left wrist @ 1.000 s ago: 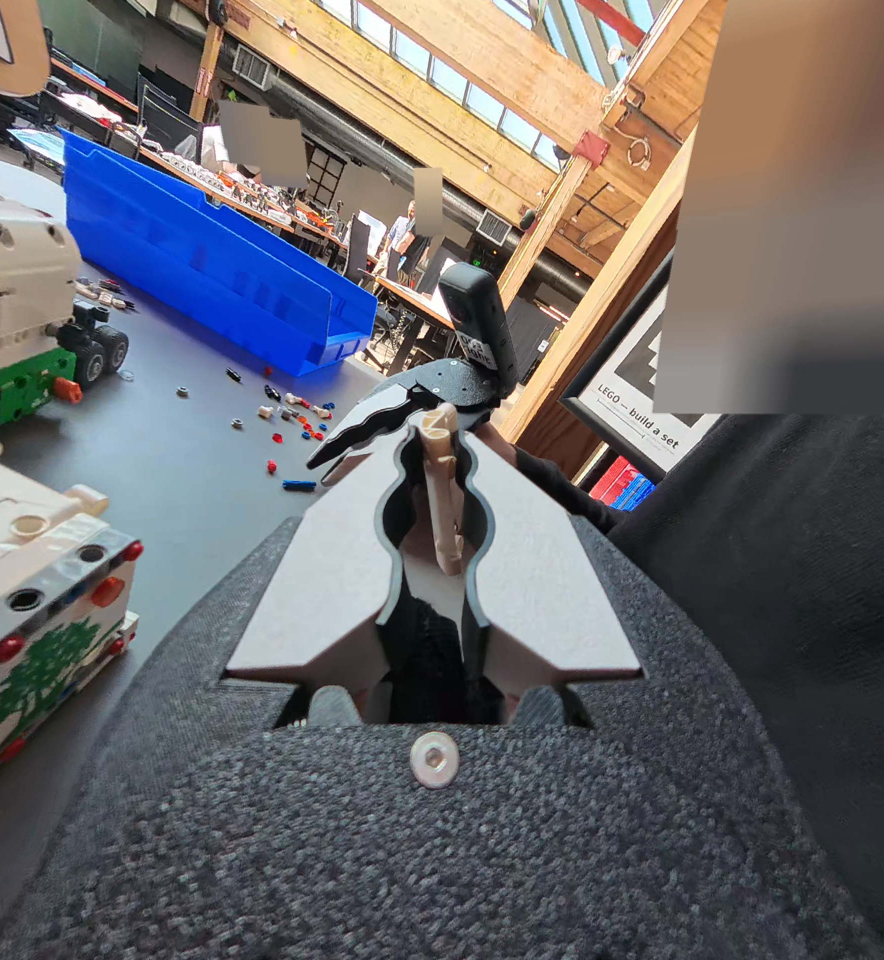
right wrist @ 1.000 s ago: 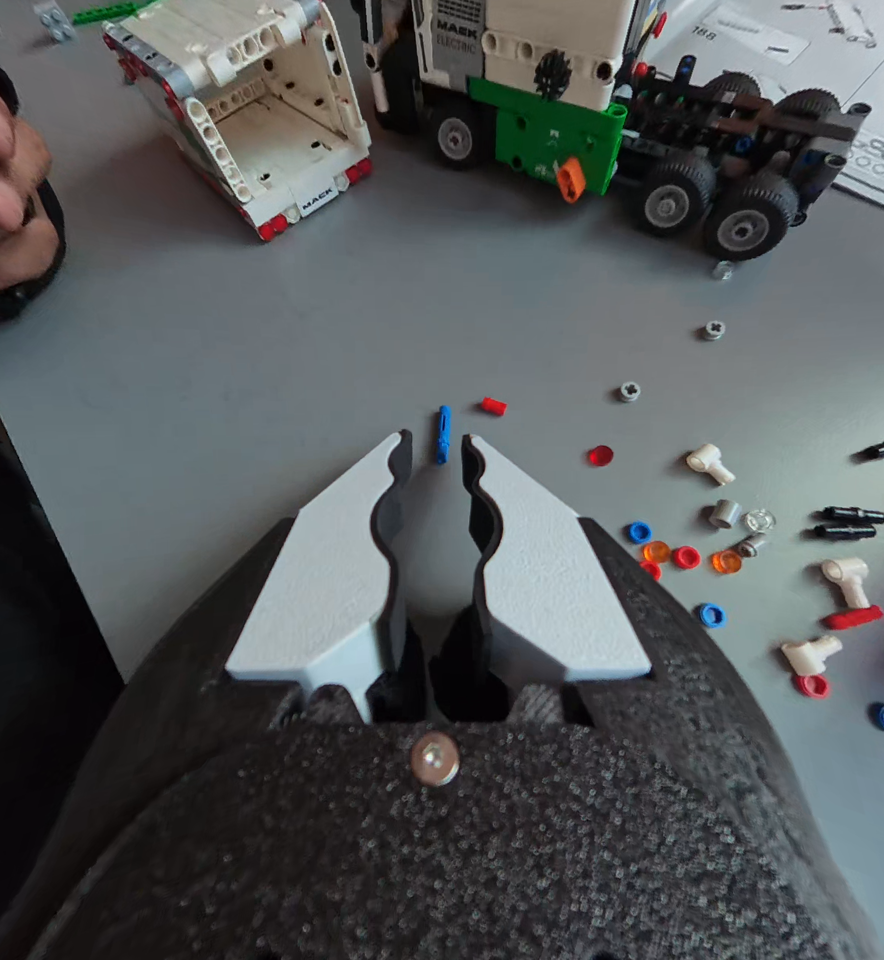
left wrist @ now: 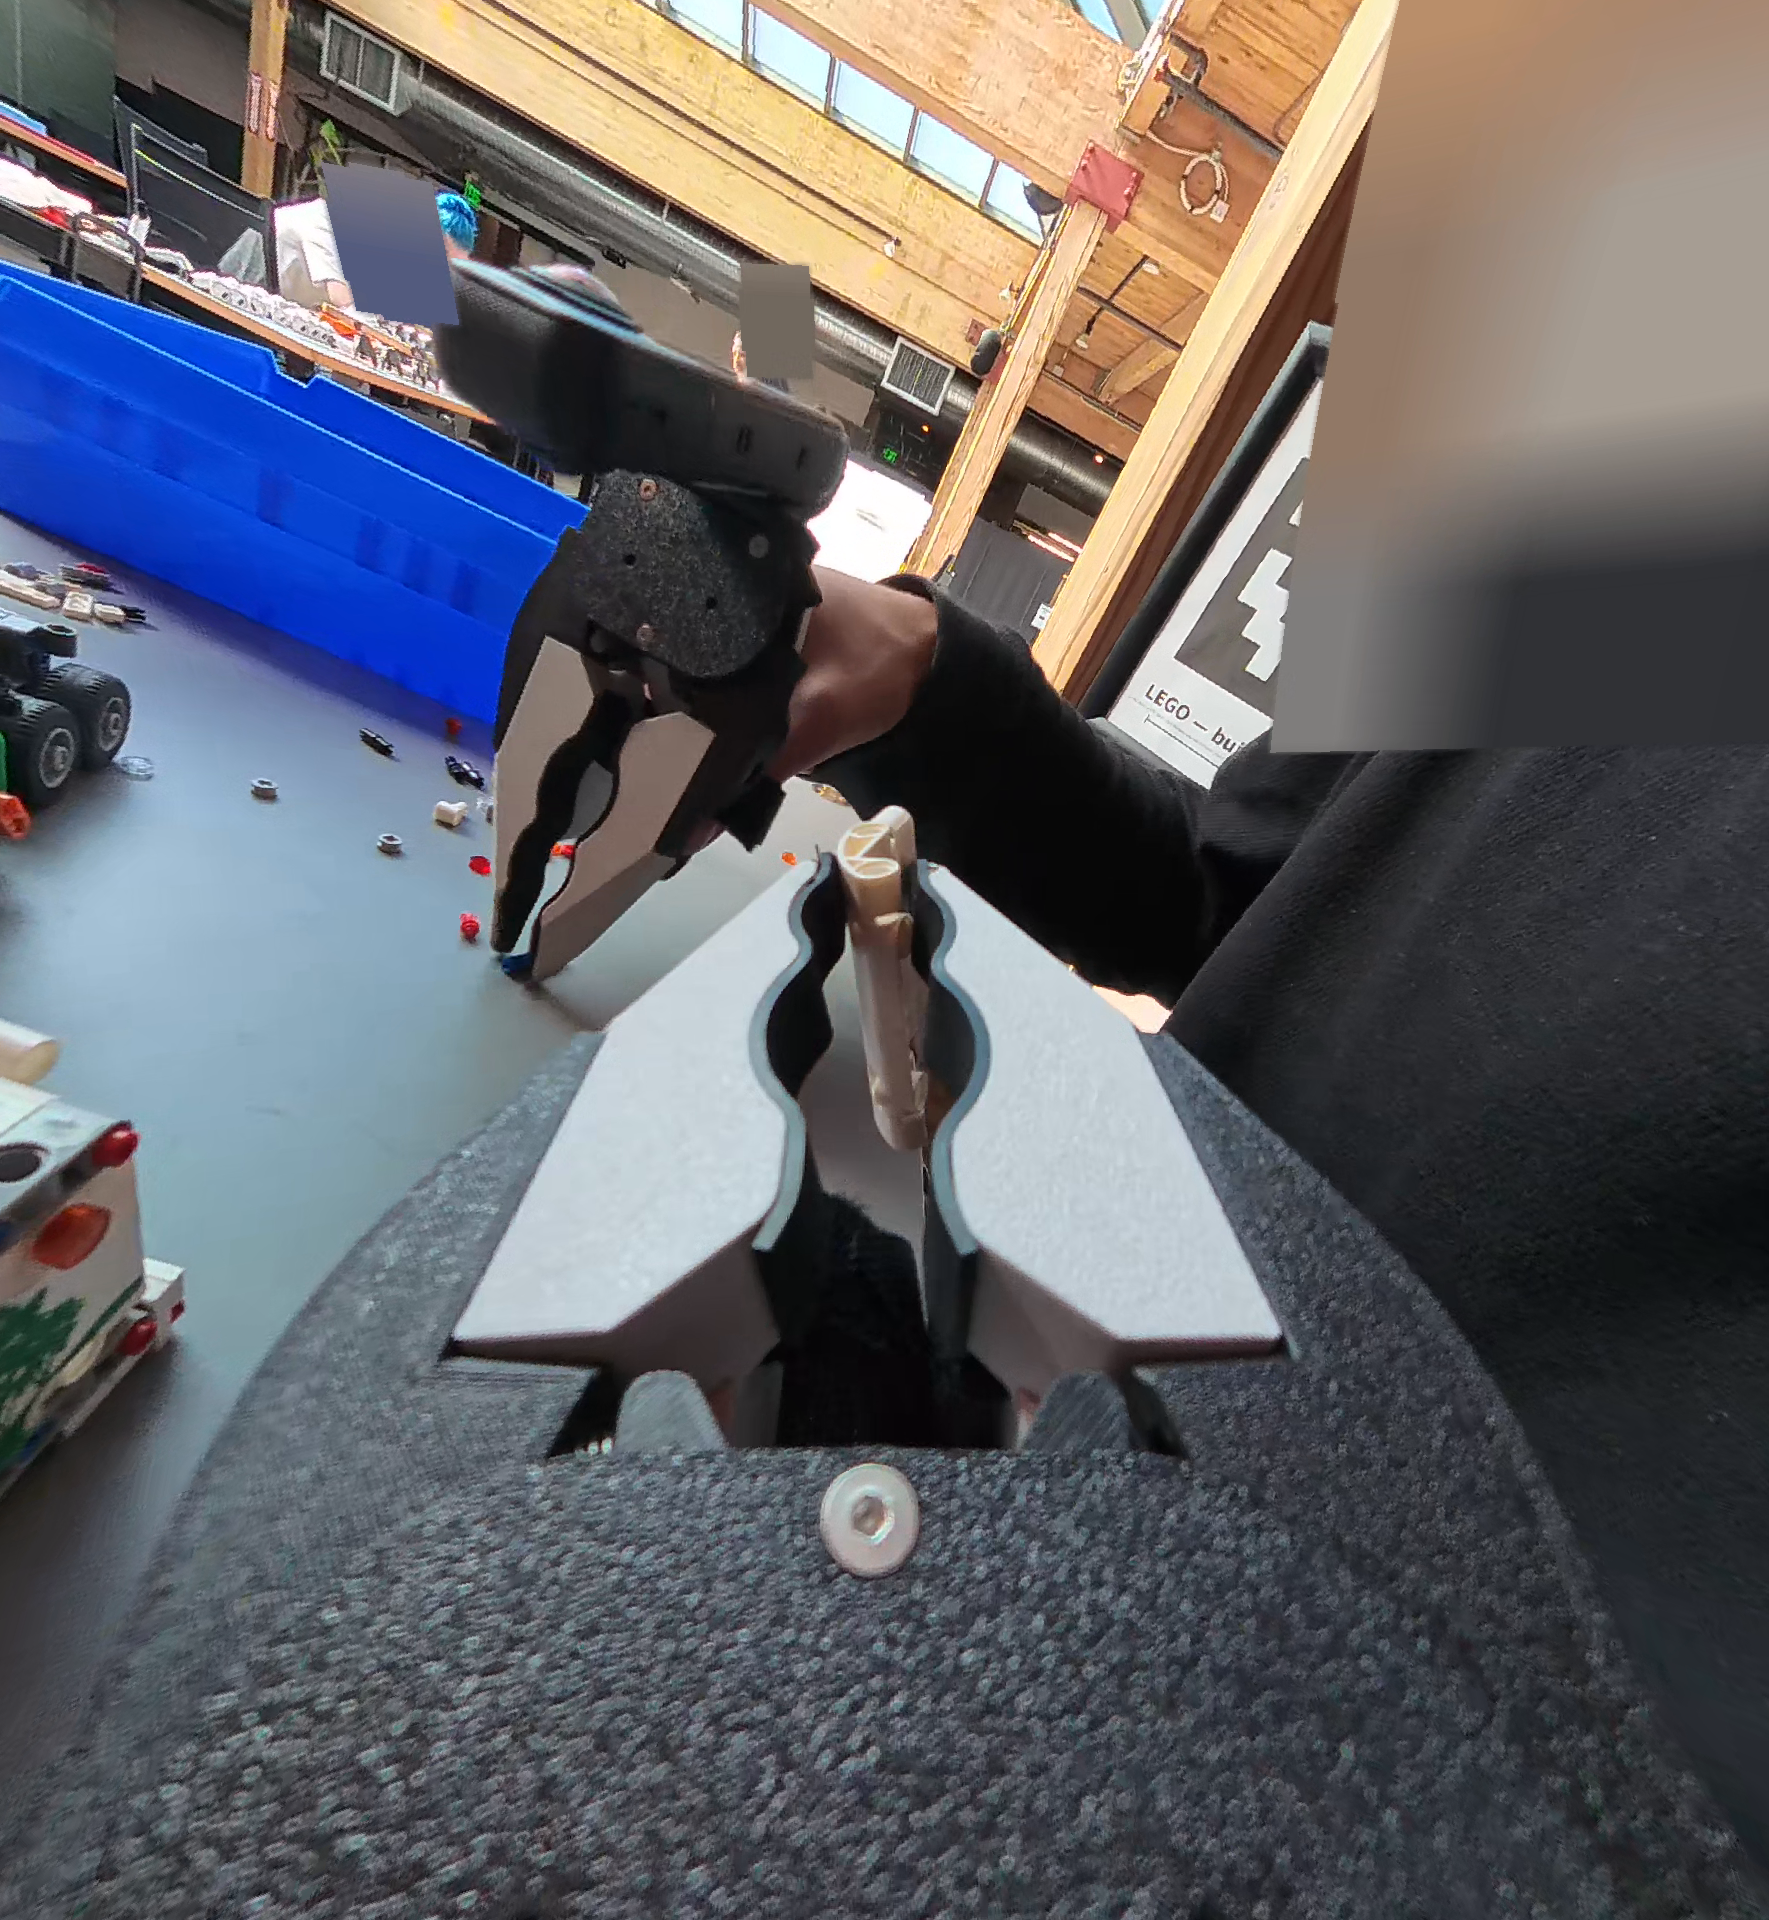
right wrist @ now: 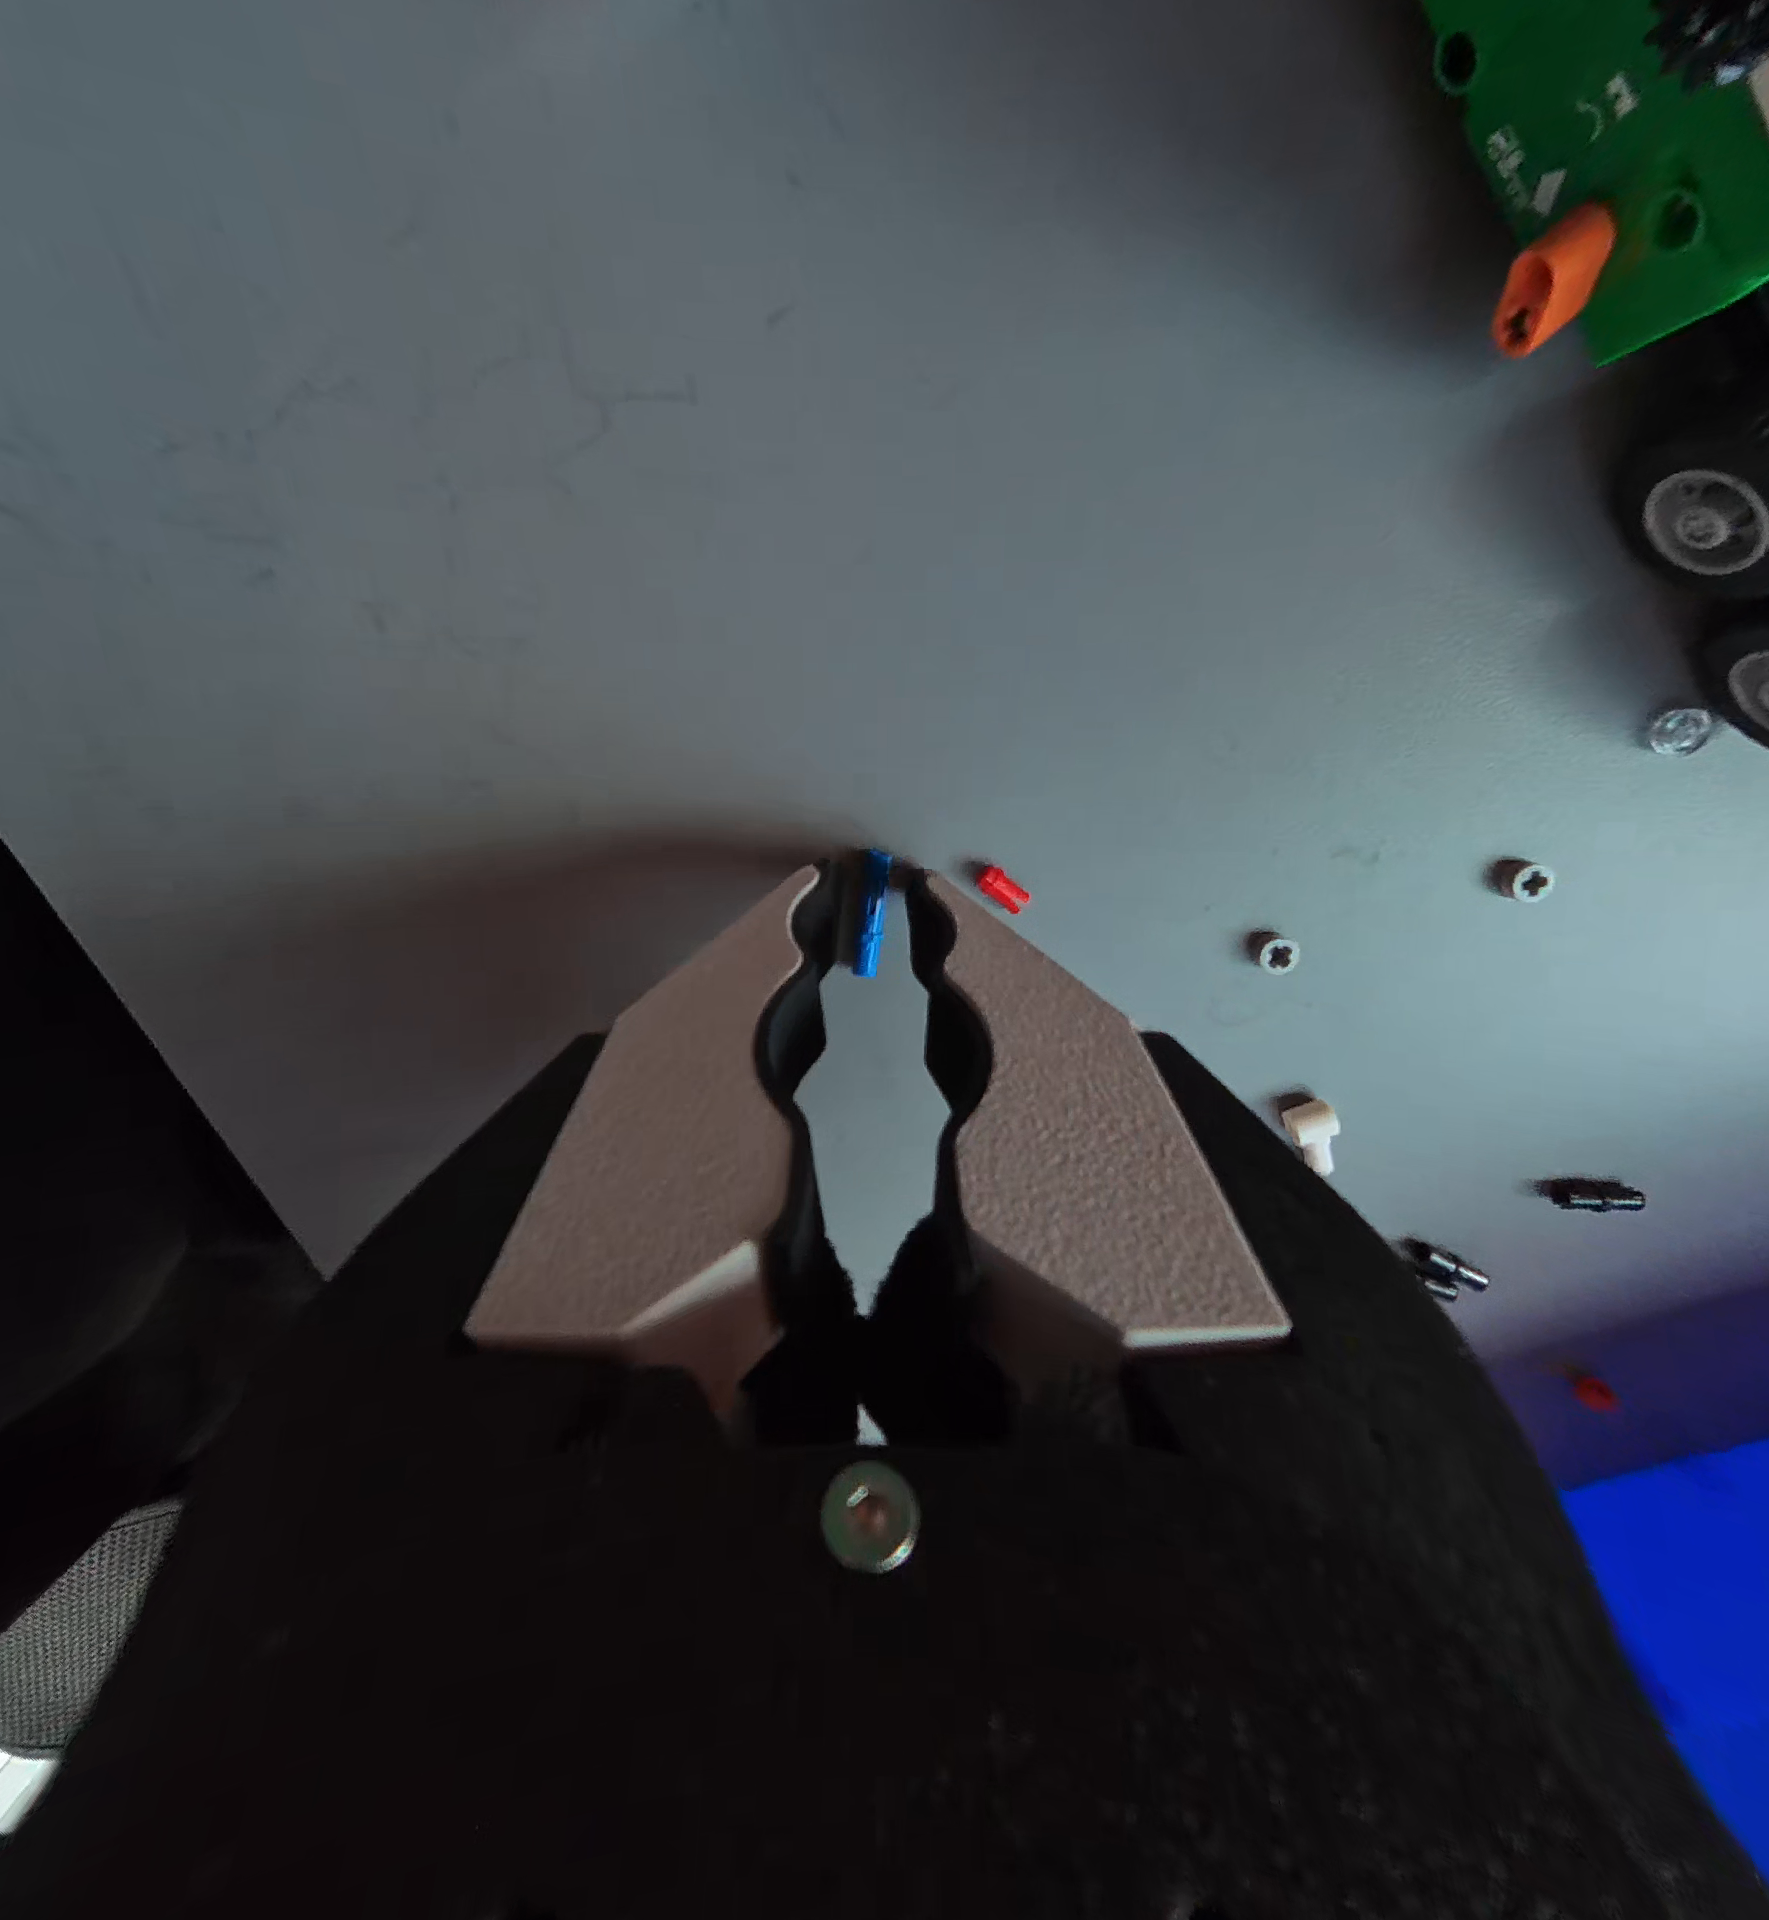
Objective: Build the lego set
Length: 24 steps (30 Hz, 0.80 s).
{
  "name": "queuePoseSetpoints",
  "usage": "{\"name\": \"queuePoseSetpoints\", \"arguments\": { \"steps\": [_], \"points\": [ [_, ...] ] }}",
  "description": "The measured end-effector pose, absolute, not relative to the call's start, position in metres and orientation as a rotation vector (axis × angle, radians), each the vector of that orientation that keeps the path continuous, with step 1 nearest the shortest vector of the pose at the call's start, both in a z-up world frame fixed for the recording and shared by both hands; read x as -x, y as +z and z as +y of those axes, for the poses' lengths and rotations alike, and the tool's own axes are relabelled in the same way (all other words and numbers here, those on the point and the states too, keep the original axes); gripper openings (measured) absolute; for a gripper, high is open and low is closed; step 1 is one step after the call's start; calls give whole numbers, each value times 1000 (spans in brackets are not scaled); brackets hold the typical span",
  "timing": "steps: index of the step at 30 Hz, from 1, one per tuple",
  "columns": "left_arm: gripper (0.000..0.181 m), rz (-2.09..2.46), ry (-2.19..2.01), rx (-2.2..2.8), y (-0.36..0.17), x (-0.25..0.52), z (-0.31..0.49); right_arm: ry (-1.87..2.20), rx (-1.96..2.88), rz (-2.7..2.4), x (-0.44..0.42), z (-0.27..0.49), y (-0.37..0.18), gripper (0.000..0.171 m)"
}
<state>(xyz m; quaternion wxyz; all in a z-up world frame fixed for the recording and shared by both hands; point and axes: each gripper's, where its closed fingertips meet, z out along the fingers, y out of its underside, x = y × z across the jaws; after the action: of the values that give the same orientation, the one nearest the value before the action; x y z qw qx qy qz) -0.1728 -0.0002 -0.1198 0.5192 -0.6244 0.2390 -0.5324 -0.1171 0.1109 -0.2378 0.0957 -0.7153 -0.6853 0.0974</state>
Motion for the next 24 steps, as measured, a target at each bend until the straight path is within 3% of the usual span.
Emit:
{"name": "queuePoseSetpoints", "arguments": {
  "steps": [1, 6, 15, 18, 24],
  "points": [
    [9, 577, -1277, 1498, -120, 172, 0, 292, 2119, -2028, 118, 111, -238, 4],
    [9, 566, -1275, 1493, -119, 174, 0, 376, 2061, -1928, 119, 116, -226, 2],
    [9, 540, -1308, 1497, -119, 174, 4, 975, 1794, -872, 54, 99, -162, 2],
    [9, 517, -1247, 1538, -123, 172, 13, 1347, 1669, -662, 83, 74, -128, 2],
    [9, 624, -1120, 1545, -127, 154, 9, 1544, 1546, -713, 171, 38, -111, 2]
  ]
}}
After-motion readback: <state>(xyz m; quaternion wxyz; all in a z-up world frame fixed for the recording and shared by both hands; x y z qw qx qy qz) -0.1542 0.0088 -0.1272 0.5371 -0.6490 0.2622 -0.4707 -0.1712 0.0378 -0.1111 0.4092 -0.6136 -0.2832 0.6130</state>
